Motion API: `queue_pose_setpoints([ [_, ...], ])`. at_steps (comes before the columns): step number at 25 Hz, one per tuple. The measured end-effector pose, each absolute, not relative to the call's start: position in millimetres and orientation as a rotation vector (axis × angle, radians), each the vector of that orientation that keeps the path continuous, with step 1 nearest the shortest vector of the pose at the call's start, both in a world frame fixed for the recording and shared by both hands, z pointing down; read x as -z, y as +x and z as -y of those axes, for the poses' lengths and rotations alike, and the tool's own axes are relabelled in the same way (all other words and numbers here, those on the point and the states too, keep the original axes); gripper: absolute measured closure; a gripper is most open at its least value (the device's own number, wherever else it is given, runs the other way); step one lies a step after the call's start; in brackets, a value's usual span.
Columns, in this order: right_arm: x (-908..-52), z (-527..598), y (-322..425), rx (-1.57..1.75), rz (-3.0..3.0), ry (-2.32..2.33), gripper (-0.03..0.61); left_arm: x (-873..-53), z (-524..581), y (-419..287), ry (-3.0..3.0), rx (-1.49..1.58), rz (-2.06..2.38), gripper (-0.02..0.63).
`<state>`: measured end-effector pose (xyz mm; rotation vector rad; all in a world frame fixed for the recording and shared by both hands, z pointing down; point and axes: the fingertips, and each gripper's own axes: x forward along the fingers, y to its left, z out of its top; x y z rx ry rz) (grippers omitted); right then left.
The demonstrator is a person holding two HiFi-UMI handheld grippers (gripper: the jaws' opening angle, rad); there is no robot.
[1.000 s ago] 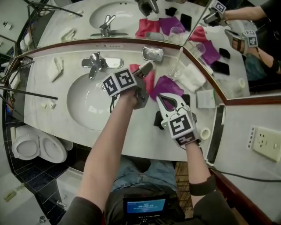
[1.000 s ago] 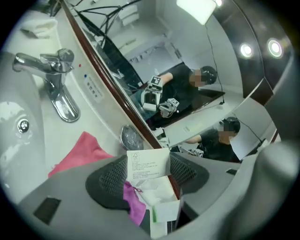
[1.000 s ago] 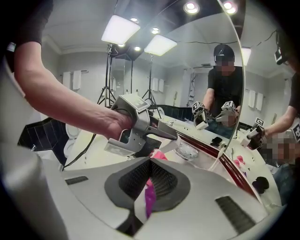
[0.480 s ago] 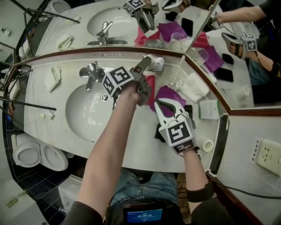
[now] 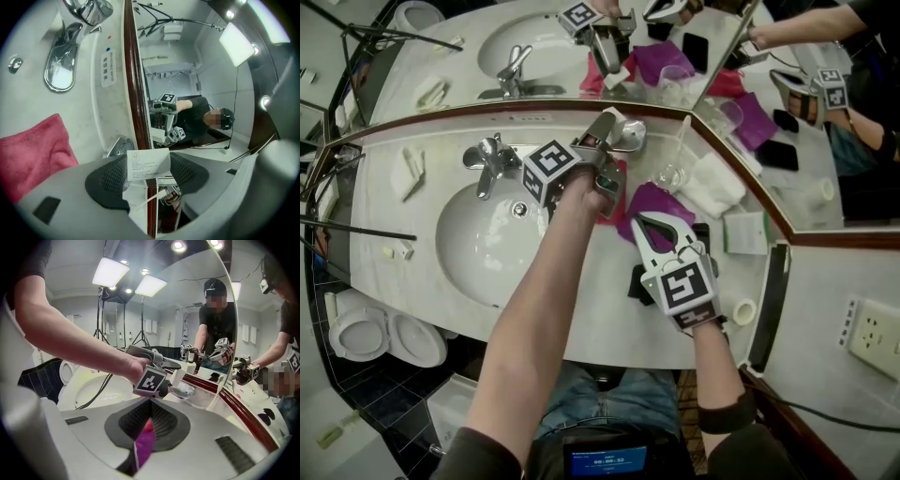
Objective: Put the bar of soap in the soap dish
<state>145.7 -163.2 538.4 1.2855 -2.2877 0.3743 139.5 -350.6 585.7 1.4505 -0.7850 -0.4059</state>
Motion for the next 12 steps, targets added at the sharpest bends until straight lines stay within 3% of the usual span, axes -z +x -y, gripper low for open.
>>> queue_pose_setpoints([
  [12, -542.0, 160.6, 148.6, -0.409, 2.286, 1.302, 0.561, -582.4, 351.7, 137.9, 1.442, 0.426, 0.802, 0.313],
])
